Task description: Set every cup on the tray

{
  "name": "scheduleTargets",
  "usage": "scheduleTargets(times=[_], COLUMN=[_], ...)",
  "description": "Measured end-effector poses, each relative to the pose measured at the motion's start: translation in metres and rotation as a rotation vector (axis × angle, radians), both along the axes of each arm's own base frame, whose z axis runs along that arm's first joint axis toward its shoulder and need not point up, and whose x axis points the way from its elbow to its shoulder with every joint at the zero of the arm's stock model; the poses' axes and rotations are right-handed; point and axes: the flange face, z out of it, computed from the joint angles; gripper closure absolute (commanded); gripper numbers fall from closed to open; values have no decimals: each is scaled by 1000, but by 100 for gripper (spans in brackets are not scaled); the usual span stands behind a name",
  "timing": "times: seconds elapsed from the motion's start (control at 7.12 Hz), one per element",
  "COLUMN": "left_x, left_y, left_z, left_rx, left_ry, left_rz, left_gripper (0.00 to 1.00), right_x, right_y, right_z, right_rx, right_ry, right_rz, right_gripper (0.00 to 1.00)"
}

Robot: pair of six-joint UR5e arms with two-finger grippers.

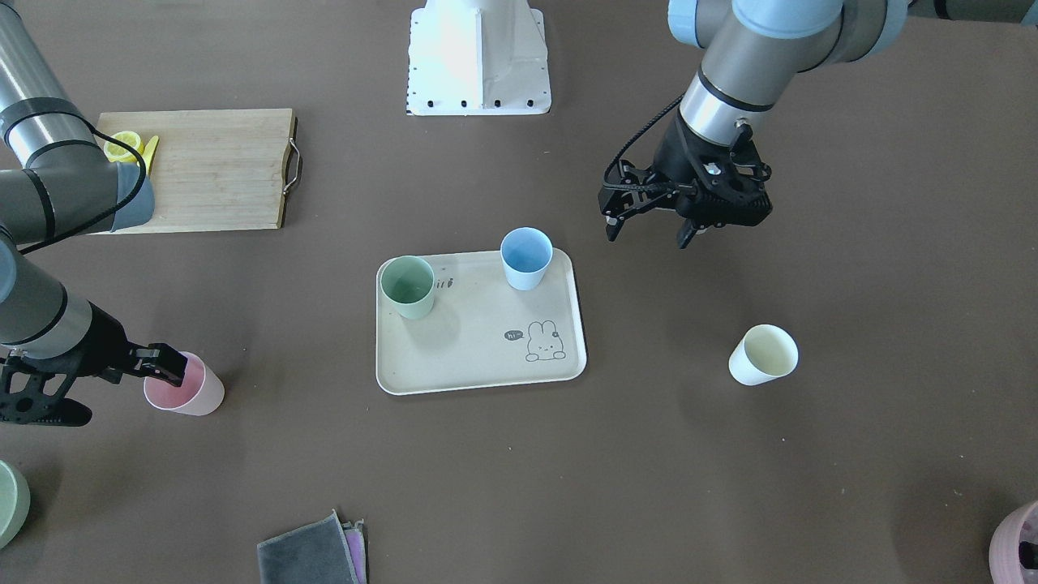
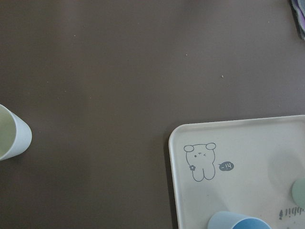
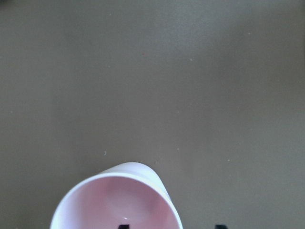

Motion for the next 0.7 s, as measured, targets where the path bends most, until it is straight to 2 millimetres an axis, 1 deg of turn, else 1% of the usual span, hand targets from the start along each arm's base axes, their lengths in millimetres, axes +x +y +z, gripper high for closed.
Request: scheduleTargets(times=[0.14, 0.28, 0.42, 0.56, 0.7], left_x=[-23, -42, -55, -63, -72], left_y=[-9, -15, -18, -19, -19], left_z=[18, 32, 44, 54, 72], left_rx=[16, 26, 32, 38, 54], left_ry=[-14, -23, -31, -41, -65], left_rz=[18, 33, 41, 46, 61], left_gripper=[3, 4, 4, 4, 4], right_x=[-4, -4, 6, 22, 35], right_y=[1, 2, 1, -2, -3], right_z=[-6, -16, -28, -41, -57], right_rx=[10, 18, 14, 7, 9], right_ry=[-7, -25, -67, -116, -157], right_rz=[-9, -14, -18, -19, -19], right_gripper=[100, 100, 100, 100, 100])
